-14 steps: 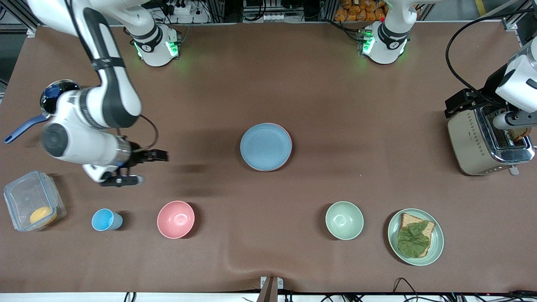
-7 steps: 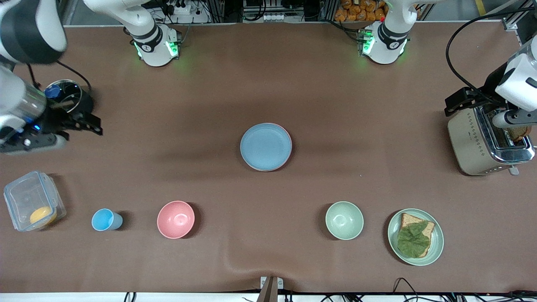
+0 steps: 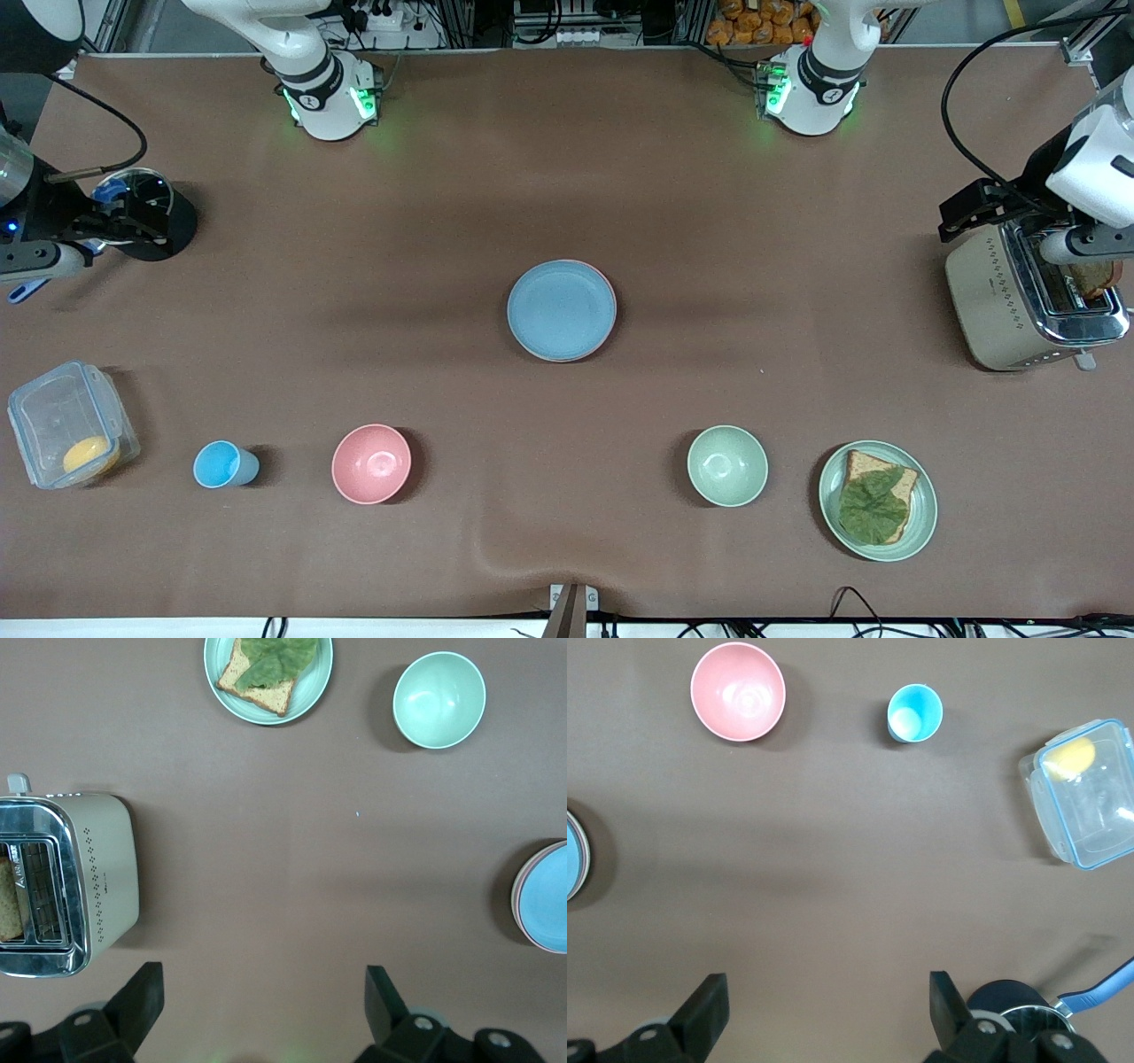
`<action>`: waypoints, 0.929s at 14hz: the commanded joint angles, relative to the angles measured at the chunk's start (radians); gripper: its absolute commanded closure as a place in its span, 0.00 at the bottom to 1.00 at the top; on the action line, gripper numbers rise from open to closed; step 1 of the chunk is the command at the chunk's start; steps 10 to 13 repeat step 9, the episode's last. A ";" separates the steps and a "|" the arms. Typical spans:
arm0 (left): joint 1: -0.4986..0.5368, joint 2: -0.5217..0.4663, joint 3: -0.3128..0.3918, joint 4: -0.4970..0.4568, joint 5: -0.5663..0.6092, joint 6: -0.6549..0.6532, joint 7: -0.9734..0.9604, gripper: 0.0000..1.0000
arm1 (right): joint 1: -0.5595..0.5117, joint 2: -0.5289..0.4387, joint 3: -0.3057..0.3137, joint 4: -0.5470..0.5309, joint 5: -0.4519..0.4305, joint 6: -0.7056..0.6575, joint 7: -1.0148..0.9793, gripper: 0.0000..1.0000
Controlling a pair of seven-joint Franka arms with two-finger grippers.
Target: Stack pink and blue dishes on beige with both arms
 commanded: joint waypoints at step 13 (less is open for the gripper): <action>0.005 -0.017 -0.002 0.006 -0.018 -0.037 0.032 0.00 | -0.053 -0.016 0.033 0.029 -0.005 -0.017 0.025 0.00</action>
